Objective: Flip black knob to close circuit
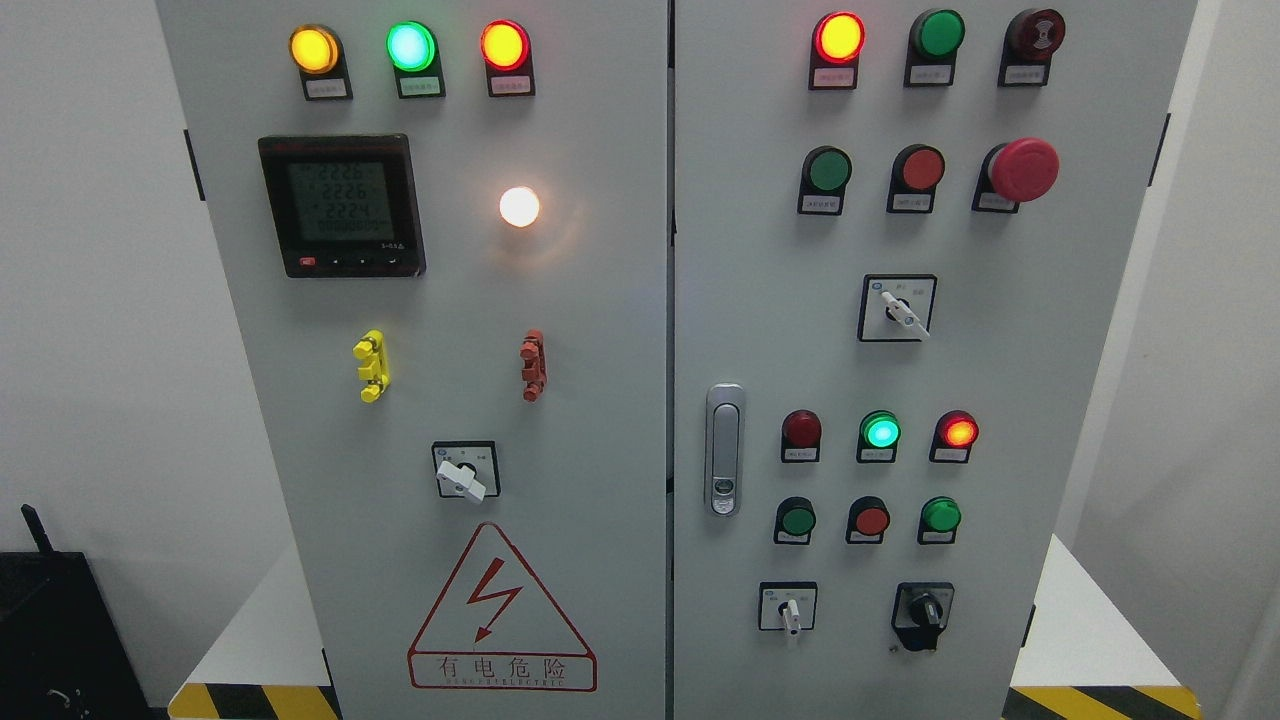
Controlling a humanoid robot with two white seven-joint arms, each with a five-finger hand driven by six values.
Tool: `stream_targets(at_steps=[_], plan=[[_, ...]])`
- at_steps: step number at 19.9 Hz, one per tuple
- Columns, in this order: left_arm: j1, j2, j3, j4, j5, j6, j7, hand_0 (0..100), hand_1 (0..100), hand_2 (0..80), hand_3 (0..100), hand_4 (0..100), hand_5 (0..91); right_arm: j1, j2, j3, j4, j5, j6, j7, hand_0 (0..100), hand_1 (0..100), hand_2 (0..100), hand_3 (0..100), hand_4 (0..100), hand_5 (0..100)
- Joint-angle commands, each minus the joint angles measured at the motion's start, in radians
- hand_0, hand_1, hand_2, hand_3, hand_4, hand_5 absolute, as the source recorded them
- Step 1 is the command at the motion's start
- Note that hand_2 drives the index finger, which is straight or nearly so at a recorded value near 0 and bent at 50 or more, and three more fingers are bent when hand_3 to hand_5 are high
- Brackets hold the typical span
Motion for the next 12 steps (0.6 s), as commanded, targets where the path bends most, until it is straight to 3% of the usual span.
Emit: stream_targets(at_steps=[1,3,12], plan=[[0.034,0.001,0.011,-0.034,0.008,0.0,0.0,0,0,0.0,5,3,0.0,0.052,0.006,-0.053,0.048,-0.057,-0.046,0.036,0,0,0,4,3,0],[0.034,0.001,0.011,-0.034,0.008,0.0,0.0,0,0,0.0,5,3,0.0,0.053,0.004,-0.05,0.051,-0.057,-0.046,0.065,0,0,0,4,4,0],[0.034,0.0,0.011,-0.034,0.008,0.0,0.0,0,0,0.0,5,3,0.0,0.05,0.006,-0.055,0.08,-0.057,-0.048,0.065,0,0,0,5,5,0]])
